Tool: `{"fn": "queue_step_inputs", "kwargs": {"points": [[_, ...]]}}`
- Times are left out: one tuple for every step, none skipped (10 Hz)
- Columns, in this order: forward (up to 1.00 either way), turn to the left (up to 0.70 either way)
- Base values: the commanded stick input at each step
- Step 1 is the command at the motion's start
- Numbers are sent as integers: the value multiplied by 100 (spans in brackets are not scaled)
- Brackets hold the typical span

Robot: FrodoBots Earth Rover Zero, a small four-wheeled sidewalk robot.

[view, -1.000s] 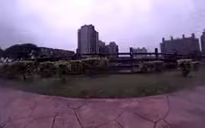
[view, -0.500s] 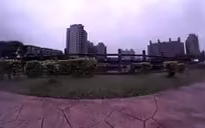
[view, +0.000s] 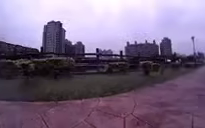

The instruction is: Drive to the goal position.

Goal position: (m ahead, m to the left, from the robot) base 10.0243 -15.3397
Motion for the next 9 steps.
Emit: {"fn": "queue_step_inputs", "kwargs": {"points": [[0, -100], [0, -100], [0, -100], [0, -100], [0, -100], [0, -100], [0, -100], [0, -100], [0, -100]]}}
